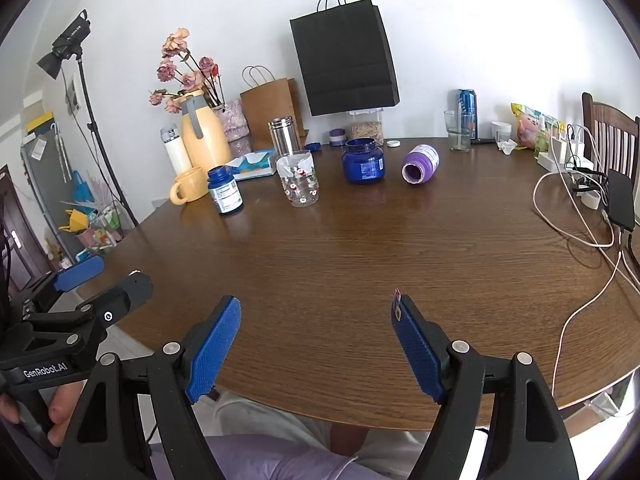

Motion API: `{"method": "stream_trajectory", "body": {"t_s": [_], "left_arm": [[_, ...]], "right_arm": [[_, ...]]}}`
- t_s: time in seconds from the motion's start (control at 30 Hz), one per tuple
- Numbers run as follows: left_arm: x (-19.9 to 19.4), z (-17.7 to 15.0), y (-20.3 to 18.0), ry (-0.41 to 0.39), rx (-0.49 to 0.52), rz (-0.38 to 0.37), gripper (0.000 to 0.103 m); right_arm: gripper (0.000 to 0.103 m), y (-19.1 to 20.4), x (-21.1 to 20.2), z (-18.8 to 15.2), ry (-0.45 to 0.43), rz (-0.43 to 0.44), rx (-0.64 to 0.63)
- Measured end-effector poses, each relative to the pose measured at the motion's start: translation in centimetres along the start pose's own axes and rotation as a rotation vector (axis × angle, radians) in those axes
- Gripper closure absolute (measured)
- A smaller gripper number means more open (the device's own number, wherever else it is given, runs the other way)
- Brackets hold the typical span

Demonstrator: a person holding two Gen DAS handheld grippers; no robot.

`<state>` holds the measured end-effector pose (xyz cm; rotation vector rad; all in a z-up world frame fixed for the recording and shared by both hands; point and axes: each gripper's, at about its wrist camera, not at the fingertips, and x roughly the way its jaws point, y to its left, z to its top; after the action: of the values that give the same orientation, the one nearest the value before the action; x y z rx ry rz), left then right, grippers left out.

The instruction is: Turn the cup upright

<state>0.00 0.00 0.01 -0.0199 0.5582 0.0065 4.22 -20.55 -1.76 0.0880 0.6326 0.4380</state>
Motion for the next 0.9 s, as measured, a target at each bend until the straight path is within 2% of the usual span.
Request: {"method": "stream_trajectory", "body": {"t_s": [0.9], "left_arm": [[0.01, 0.00, -0.01, 0.003, 0.001, 0.001, 0.000]], "right_arm": [[0.022, -0.08, -0.02, -0.11, 0.004, 0.001, 0.003]]}}
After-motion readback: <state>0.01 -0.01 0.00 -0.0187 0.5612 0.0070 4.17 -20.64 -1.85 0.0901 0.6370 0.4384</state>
